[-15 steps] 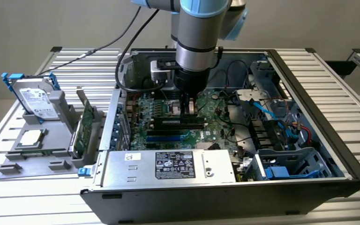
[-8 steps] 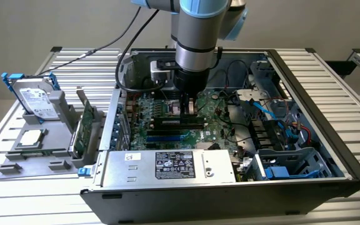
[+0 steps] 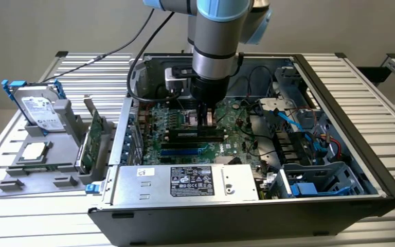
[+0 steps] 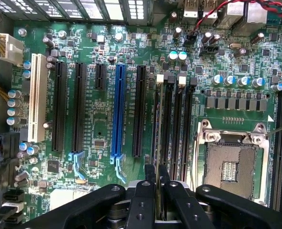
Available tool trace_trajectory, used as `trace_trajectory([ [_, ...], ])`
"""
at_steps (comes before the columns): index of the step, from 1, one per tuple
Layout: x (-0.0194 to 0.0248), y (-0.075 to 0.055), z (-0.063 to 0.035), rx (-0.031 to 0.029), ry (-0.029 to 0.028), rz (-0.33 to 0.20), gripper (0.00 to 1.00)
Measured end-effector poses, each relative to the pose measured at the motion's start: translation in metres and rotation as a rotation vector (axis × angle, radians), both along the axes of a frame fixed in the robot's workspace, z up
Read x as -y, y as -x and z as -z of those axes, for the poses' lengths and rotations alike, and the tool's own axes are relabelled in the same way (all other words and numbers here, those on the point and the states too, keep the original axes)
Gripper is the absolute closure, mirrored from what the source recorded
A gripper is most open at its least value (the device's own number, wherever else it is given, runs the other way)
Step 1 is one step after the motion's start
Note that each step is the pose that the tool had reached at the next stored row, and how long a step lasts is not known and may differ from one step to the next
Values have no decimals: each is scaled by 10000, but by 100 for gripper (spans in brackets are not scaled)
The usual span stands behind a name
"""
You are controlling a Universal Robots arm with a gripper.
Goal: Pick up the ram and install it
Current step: 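Insert the ram into the slot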
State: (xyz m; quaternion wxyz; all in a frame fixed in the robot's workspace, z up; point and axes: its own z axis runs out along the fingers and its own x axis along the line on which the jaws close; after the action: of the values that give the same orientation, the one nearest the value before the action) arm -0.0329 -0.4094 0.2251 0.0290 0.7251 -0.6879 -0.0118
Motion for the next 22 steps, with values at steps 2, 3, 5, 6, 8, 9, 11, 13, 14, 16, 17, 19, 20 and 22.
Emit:
trace_trajectory([
  [2, -1, 1, 5, 0, 0, -2, 86],
  [3, -1, 1, 8, 0, 0, -3, 86],
  [5, -2, 2, 12, 0, 0, -3, 86],
  [6, -3, 1, 14, 0, -1, -4, 86],
  [8, -4, 2, 18, 1, 0, -4, 86],
  [9, -4, 2, 20, 1, 0, -5, 86],
  [11, -6, 2, 24, 1, 0, -5, 86],
  [13, -7, 3, 28, 0, 0, -6, 86],
  [14, -8, 2, 30, 0, -1, -6, 86],
  [16, -10, 2, 34, 0, -1, -8, 86],
  [17, -11, 2, 35, 0, 0, -9, 86],
  [19, -13, 3, 38, 0, 0, -10, 86],
  [20, -14, 2, 39, 0, 0, -11, 86],
  [22, -16, 3, 41, 0, 0, -13, 86],
])
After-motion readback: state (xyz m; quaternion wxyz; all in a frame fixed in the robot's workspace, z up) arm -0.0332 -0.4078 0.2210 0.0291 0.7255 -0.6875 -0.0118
